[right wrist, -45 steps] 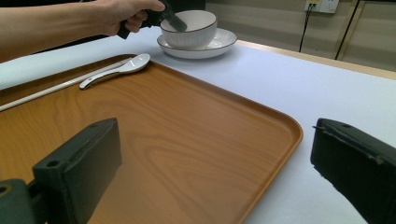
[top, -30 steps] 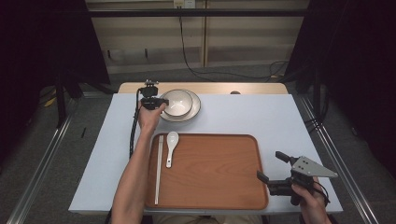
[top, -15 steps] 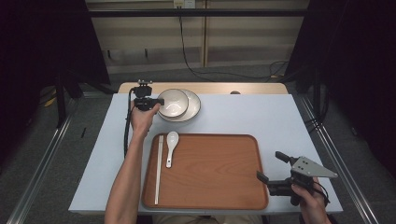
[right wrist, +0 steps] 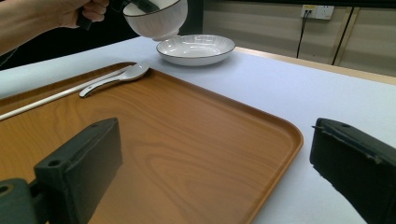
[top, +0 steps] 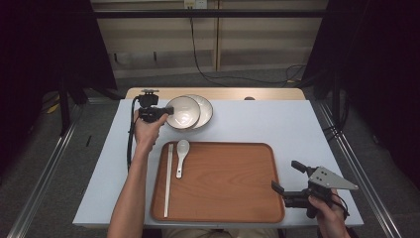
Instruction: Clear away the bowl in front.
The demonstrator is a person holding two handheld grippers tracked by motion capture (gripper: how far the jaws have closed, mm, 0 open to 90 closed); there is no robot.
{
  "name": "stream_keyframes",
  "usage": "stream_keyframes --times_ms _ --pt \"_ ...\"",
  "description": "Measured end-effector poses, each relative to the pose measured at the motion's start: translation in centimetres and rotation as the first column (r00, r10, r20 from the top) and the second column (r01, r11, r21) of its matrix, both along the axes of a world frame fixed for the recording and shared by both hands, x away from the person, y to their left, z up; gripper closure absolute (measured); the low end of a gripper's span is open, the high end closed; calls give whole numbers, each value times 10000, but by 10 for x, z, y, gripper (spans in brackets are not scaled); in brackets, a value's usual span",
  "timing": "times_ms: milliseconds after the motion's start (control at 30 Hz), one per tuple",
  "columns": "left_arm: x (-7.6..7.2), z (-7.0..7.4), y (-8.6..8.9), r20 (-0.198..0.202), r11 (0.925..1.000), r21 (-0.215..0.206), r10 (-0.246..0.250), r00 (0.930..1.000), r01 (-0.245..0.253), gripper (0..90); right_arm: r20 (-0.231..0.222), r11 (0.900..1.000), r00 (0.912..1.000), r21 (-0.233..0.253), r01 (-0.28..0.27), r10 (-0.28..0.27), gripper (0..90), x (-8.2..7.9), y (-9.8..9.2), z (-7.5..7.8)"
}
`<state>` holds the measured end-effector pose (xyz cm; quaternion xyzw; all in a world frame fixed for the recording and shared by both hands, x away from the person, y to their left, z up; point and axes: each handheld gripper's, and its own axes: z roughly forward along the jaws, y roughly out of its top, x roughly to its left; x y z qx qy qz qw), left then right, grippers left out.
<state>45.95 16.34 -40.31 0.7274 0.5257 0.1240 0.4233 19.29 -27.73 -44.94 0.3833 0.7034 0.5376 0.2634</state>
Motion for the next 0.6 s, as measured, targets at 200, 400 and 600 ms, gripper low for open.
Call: stream_keyframes --times_ms 200,400,600 --pt "-9 0 -6 252 9998 -32 -170 9995 170 820 9 10000 10000 2 8 -8 20 0 1 0" --pt "-21 0 -14 291 9980 -19 -633 9976 634 820 23 10000 10000 -96 1 -1 20 1 1 0" --pt "-26 -2 -26 335 9965 -117 -827 9960 831 815 14 10000 10000 65 -5 5 20 1 1 0"
